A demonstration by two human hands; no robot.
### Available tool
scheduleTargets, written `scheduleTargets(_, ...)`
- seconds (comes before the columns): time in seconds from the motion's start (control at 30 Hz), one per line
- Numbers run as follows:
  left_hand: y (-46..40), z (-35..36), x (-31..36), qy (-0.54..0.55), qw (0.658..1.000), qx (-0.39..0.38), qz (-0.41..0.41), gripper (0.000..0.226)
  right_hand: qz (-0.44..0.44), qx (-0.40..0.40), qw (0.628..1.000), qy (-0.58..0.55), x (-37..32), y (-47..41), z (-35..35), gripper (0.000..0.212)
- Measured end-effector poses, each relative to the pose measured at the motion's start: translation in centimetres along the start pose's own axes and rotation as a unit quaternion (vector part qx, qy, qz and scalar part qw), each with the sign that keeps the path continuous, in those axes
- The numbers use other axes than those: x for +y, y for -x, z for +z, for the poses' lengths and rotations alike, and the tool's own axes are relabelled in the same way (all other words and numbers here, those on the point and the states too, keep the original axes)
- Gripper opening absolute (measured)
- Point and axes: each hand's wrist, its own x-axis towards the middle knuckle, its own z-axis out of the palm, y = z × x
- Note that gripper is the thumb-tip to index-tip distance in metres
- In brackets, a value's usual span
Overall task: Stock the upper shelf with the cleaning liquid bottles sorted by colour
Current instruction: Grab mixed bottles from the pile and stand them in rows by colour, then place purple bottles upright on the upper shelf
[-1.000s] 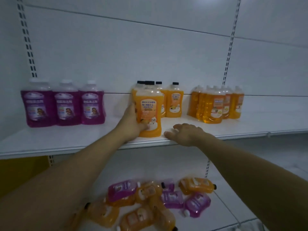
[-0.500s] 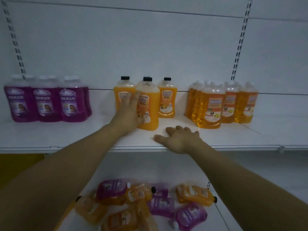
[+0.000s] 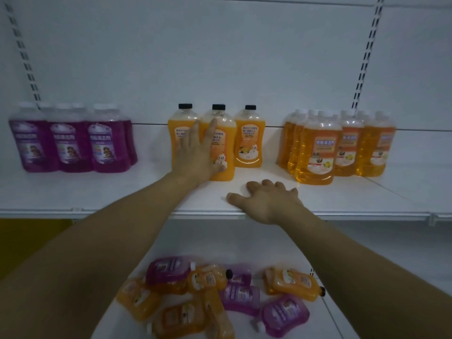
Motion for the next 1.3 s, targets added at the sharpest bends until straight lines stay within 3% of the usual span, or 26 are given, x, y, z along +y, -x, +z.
scheduleTargets(0.17, -1.1, 1.0, -0.9, -0.071, 0.997, -0.011, 0.007, 0.109, -0.002, 0.000, 1.000, 0.001, 0.0, 0.1, -0.1, 0.093)
scheduleTargets(0.57, -1.7, 2.0, 1.4, -0.086, 0.994, -0.047, -0.046, 0.104, -0.001, 0.005, 1.000, -0.012, 0.0, 0.4, -0.2, 0.092)
scheduleTargets(0.7, -1.0, 0.6, 0.6, -0.055, 0.993, -0.099, -0.035, 0.095, 0.003, 0.010, 1.000, -0.020, 0.0, 0.3, -0.2, 0.093)
scheduleTargets(0.97, 7.7, -5.3, -1.4, 0.097, 0.970, -0.216, -0.058, 0.078, -0.001, 0.043, 0.999, -0.024, -0.1, 1.2, -0.4, 0.088)
scheduleTargets(1.17, 16.9, -9.2, -1.2, 0.064, 0.966, -0.252, -0.009, 0.073, -0.043, 0.121, 0.991, -0.043, 0.0, 4.3, 0.3, 0.073)
scheduleTargets(1.3, 21.1, -8.9, -0.9, 0.100, 0.951, -0.294, 0.010, 0.070, -0.085, 0.160, 0.982, -0.047, -0.1, 7.9, 2.4, 0.067)
